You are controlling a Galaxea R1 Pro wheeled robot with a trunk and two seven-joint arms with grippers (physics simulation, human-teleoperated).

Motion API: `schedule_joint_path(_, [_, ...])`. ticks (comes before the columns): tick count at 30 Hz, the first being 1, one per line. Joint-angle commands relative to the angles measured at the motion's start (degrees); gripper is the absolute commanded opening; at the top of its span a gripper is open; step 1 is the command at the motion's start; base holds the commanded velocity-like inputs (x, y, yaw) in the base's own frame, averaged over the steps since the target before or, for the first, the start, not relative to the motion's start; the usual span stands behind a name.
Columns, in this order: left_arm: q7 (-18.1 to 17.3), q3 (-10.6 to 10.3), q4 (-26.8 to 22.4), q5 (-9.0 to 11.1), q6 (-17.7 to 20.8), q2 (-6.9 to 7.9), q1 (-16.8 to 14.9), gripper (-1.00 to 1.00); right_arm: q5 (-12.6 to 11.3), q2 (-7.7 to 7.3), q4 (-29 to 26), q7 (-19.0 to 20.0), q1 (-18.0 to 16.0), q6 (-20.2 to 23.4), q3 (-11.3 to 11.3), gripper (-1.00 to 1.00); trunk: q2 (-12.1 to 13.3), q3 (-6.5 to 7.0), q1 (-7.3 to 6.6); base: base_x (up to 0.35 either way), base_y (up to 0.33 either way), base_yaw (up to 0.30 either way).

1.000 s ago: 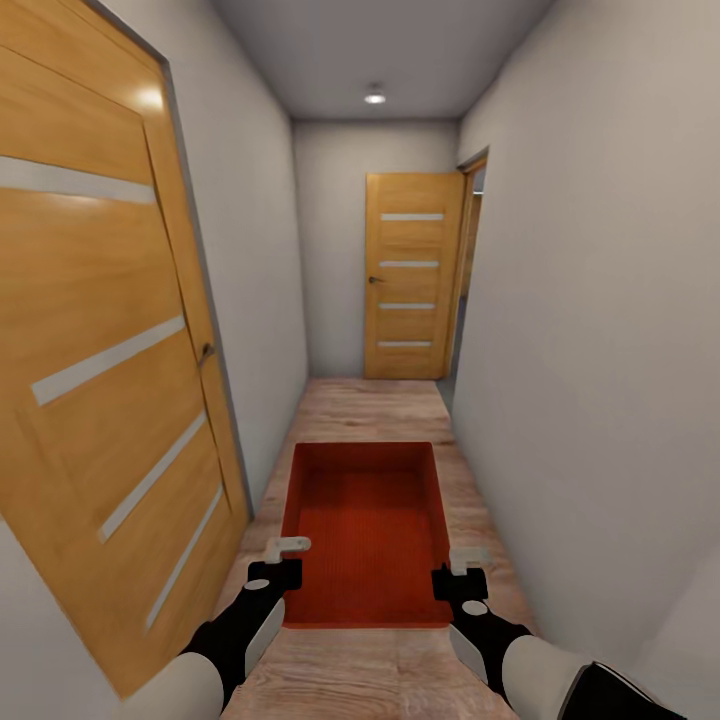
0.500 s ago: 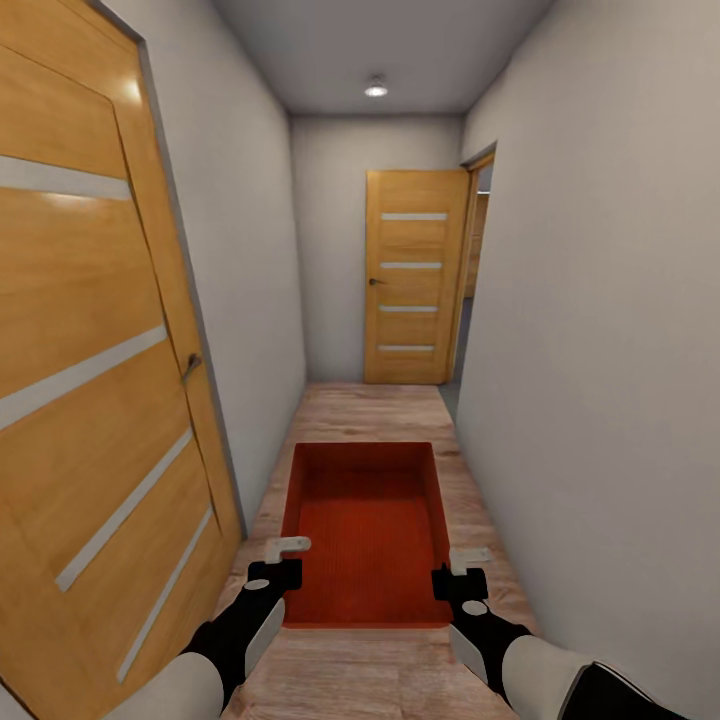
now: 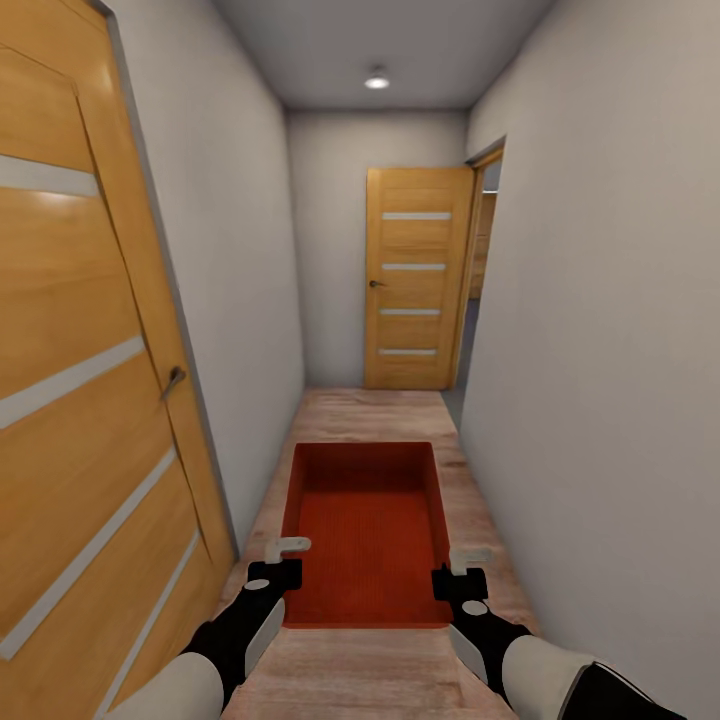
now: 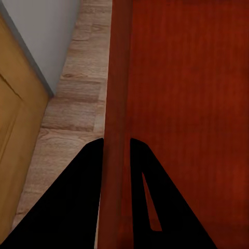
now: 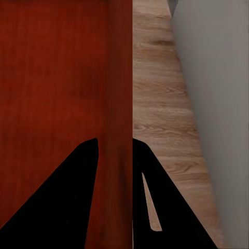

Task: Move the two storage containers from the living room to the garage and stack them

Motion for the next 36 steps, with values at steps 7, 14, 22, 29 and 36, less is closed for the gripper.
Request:
schedule_joint_path(7, [0.8, 0.4, -0.1, 0.5, 0.4, 0.69, 0.0, -1.0, -0.1, -0.36, -0.1, -0.1, -0.1, -0.4, -3.9, -1.0, -0.1, -0.11, 0.06, 0.322, 0.0, 0.0])
schedule_joint_path(14, [0.8, 0.4, 0.0, 0.5, 0.4, 0.69, 0.0, -1.0, -0.1, -0.36, -0.1, -0.1, -0.1, -0.4, -3.9, -1.0, -0.1, -0.11, 0.06, 0.322, 0.0, 0.0])
schedule_joint_path(22, [0.8, 0.4, 0.0, 0.5, 0.4, 0.69, 0.0, -1.0, -0.1, -0.36, -0.1, -0.1, -0.1, -0.4, -3.9, -1.0, -0.1, -0.11, 0.06, 0.322, 0.0, 0.0])
schedule_joint_path(29, [0.8, 0.4, 0.0, 0.5, 0.4, 0.69, 0.0, -1.0, -0.1, -0.36, -0.1, -0.1, -0.1, -0.4, -3.9, -1.0, -0.1, -0.11, 0.06, 0.322, 0.0, 0.0])
schedule_joint_path(36, [0.8, 0.4, 0.0, 0.5, 0.4, 0.69, 0.0, -1.0, -0.1, -0.36, -0.1, -0.1, -0.1, -0.4, -3.9, -1.0, -0.1, -0.11, 0.06, 0.321, 0.0, 0.0])
